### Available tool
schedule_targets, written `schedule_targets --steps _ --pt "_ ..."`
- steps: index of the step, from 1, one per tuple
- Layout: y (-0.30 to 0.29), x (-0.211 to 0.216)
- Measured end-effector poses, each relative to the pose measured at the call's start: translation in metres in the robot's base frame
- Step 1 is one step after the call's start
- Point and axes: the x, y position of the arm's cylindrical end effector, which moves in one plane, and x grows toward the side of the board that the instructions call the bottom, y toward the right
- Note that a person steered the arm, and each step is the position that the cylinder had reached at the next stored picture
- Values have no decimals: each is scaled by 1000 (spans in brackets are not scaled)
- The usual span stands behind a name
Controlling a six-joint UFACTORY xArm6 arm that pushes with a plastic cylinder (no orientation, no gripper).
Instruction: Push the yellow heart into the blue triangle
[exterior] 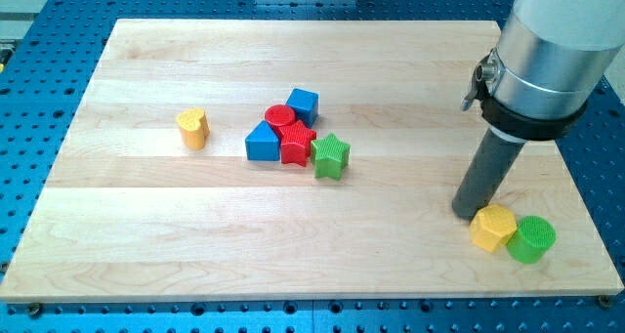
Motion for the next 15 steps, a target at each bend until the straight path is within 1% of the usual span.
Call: schedule_targets --steps 1,3,4,5,8,9,10,11,12,13,14,15 --pt "-52 1" --pt "-209 9" --pt "-271 -10" --pt "-309 -43" --pt "-348 -152" --pt "-340 -163" --pt "-334 -112" --pt "-329 -43" --pt "-346 -53" --pt "-363 -96" --pt "-337 -122" --pt "-295 -124"
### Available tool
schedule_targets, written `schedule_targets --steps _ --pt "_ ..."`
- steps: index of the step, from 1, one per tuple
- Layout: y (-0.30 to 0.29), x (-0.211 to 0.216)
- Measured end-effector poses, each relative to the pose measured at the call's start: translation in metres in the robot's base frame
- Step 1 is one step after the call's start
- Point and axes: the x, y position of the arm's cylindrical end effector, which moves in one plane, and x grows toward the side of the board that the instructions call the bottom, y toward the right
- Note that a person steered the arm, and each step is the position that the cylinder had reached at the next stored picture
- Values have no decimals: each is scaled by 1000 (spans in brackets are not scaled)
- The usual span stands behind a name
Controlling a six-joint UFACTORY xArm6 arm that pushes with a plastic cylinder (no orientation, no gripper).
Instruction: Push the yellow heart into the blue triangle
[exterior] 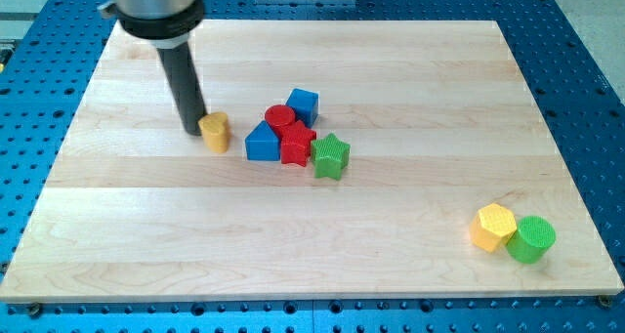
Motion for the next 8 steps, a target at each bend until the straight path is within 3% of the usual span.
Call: schedule_targets --steps 4,6,7,8 --pt "65 45" --pt "16 48" --pt "19 78" --pt "61 98"
